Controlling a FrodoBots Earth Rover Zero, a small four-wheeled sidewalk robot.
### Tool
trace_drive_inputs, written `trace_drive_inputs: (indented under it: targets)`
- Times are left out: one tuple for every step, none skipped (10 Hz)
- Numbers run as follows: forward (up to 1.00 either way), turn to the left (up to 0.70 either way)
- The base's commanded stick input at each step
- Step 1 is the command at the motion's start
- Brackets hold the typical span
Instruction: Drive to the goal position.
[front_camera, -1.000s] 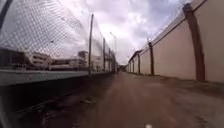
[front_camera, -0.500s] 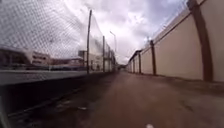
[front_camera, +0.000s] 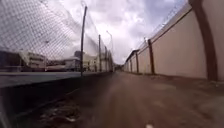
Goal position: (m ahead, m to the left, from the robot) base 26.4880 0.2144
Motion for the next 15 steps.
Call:
trace_drive_inputs:
  targets:
    - [0.70, -0.28]
    - [0.70, -0.28]
    - [0.70, -0.28]
    - [0.70, -0.22]
    - [0.70, -0.07]
    - [0.70, 0.00]
    - [0.70, 0.00]
    - [0.70, 0.00]
    - [0.70, 0.00]
    - [0.70, 0.00]
    - [0.70, 0.00]
    - [0.70, 0.00]
    - [0.70, -0.28]
    - [0.70, -0.28]
    - [0.70, 0.00]
